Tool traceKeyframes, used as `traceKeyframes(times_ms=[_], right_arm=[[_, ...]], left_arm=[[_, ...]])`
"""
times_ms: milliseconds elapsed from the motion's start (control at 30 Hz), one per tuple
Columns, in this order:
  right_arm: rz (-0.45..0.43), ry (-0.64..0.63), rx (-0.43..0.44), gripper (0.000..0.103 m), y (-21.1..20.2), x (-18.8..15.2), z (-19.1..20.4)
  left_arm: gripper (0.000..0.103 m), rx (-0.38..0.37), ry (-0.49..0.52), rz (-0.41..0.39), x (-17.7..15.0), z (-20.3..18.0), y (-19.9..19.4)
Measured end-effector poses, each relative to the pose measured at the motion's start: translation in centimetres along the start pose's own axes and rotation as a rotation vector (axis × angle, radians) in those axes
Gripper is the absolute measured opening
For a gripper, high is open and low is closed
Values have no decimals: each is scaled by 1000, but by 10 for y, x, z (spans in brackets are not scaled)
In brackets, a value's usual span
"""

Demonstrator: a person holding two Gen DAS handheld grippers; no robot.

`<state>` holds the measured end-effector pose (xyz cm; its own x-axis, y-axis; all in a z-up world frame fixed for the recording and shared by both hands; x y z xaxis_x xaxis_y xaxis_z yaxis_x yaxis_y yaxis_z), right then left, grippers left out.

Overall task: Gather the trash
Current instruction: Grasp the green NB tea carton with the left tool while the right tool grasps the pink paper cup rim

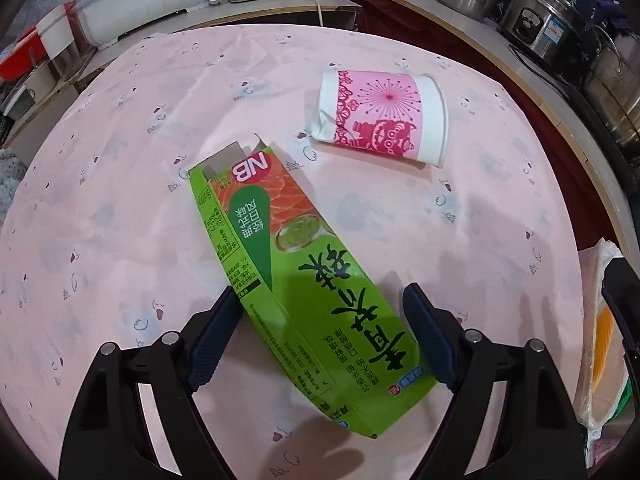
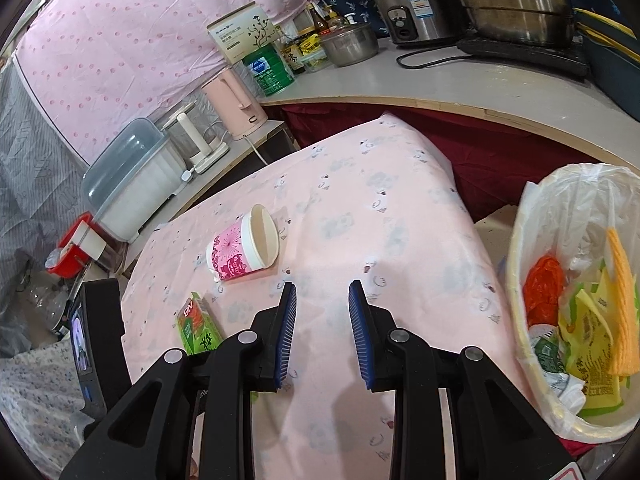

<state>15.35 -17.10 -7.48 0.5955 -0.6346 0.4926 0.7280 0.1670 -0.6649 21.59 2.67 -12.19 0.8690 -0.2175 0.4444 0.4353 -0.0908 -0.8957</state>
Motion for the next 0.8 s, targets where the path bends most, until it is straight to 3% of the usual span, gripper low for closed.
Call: traceKeyframes(times_ms=[167, 233, 500, 800], right_arm=[[30, -23, 14, 27, 20, -4, 15], [44, -30, 19, 27, 28, -6, 21], [90, -70, 32, 27, 70, -9, 51], [108, -87, 43, 27, 110, 11, 72]], left_arm=[[56, -10, -4, -14, 3, 22, -2], [53, -16, -5, -17, 3, 31, -2], [52, 3, -19, -35, 7, 65, -2], [52, 13, -28, -53, 25, 90, 7]])
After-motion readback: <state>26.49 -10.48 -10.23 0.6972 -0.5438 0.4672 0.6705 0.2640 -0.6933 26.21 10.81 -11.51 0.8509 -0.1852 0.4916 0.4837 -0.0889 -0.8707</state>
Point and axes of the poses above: each gripper's, at about its wrist camera, not at the fingertips, and y roughly the way its jaws point, z to its left, x to its top, the point moved 1 cm from there along y, roughly the way its jaws point, and after that the axes turned 15 degrees about y, right-handed, at the moved point
